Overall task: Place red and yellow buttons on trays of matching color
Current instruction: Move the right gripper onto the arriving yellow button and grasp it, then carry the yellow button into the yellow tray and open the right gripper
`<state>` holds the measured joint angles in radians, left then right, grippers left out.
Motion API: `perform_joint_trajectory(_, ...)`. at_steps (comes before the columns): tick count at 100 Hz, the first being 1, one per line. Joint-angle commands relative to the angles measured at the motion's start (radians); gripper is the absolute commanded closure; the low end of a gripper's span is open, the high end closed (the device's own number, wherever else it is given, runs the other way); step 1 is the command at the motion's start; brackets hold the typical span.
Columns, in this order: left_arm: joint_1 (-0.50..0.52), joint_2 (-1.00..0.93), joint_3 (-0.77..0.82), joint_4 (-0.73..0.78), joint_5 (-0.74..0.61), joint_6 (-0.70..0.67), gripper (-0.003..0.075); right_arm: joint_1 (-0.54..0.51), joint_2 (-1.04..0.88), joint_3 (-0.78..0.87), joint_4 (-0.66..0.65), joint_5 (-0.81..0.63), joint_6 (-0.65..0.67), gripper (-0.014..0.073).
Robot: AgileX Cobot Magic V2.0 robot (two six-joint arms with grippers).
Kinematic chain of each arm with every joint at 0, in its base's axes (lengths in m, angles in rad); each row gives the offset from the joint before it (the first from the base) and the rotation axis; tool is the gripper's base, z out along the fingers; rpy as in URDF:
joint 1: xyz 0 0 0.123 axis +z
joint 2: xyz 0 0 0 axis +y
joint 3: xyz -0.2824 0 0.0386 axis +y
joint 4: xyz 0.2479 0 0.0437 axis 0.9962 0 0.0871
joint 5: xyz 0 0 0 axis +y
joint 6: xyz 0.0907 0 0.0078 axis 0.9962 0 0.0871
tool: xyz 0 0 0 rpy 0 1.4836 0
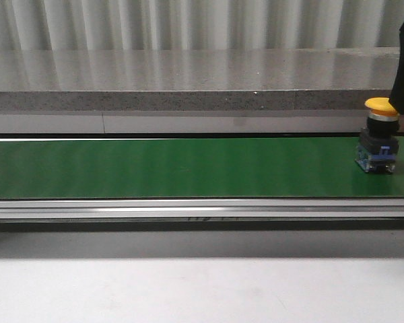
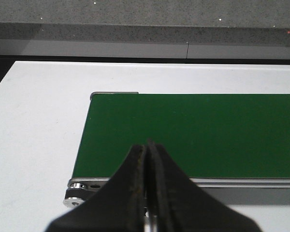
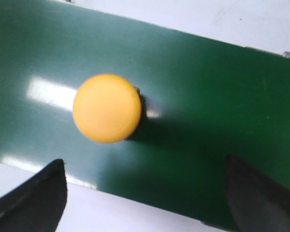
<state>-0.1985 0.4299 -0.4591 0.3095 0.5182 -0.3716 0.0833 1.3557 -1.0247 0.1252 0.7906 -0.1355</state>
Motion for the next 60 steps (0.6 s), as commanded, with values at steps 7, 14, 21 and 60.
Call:
perform_joint_trajectory(7, -0.009, 0.002, -0.029, 0.012, -0.075, -0.002, 0.074, 0.002, 0.012, -0.022, 0.01, -0.076, -0.01, -0.0052)
perform_joint_trajectory(14, -0.009, 0.002, -0.029, 0.012, -0.075, -0.002, 0.074, 0.002, 0.04, -0.022, 0.01, -0.088, -0.01, -0.0052)
perform_joint_trajectory(21, -0.009, 0.002, -0.029, 0.012, -0.075, -0.002, 0.074, 0.002, 0.064, -0.022, 0.01, -0.125, -0.01, -0.0052)
perform_joint_trajectory(60, -0.009, 0.002, -0.029, 0.012, -0.075, -0.002, 0.074, 0.001, 0.128, -0.023, 0.01, -0.18, -0.009, 0.0202)
